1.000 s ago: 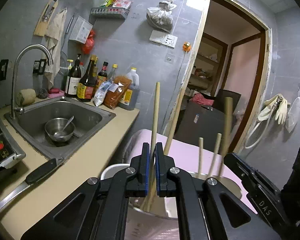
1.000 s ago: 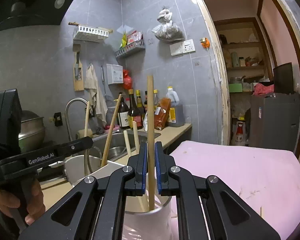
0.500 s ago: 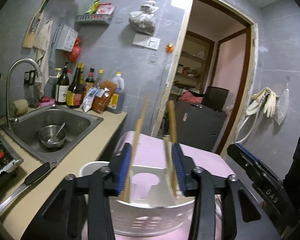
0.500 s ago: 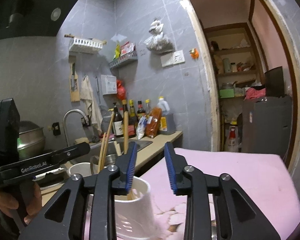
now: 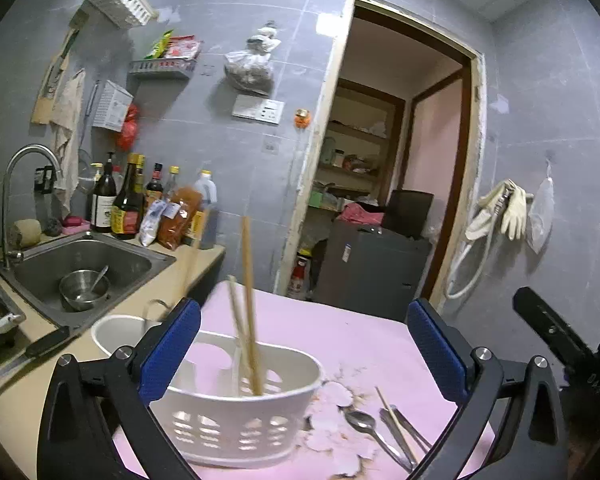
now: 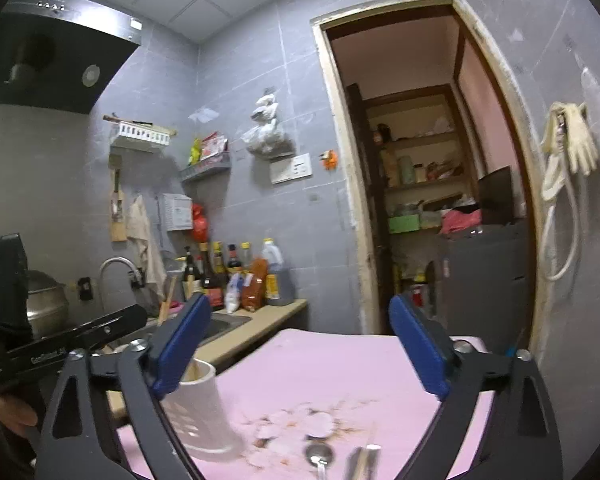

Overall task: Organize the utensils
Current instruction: 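Move both tools back to the pile and close each on a metal spoon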

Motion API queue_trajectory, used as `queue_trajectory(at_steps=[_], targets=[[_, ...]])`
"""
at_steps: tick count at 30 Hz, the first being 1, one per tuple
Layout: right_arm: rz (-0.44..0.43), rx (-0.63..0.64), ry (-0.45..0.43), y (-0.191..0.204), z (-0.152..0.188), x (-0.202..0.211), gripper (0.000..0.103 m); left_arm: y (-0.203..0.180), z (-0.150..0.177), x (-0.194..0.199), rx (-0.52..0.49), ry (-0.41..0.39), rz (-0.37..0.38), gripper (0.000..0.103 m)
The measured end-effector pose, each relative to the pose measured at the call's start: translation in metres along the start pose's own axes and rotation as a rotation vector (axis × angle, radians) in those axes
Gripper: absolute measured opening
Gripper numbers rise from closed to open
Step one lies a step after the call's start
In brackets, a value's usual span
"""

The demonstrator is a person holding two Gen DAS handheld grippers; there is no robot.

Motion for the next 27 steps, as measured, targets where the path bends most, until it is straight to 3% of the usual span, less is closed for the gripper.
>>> queue_trajectory(at_steps=[1, 6, 11, 20, 27], targets=[[0.014, 0.005, -0.004, -0.005, -0.001, 0.004, 0.103, -0.004, 0.002, -0.002, -0.004, 0.009, 0.005, 0.101], [0.066, 0.047, -0.02, -0.023, -0.001, 0.016, 0.103, -0.021, 0.016, -0.013, -0.027, 0.054, 0.02, 0.101], [0.096, 0.085, 0.022, -0.039, 0.009, 0.016, 0.103, -0.029, 0.037, -0.032, -0.014, 0.143, 0.029, 0.101], [0.142, 0.124, 0.174, -0.064, 0.045, 0.003, 0.103, -0.04, 0.081, -0.066, -0.02, 0.326, 0.032, 0.101], [0.129, 0.159, 0.314, -0.069, 0.07, -0.009, 0.103, -0.034, 0.103, -0.092, 0.013, 0.47, 0.023, 0.101]])
Point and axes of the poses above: each gripper's, at about its wrist camera, not at the fingertips, and x roughly against the way its jaws point, y to its left, z to its underside, the point moved 3 cm from there along -x, roughly the way its jaws point, and after that the axes turned 15 degrees about z, right-handed, at the moved point
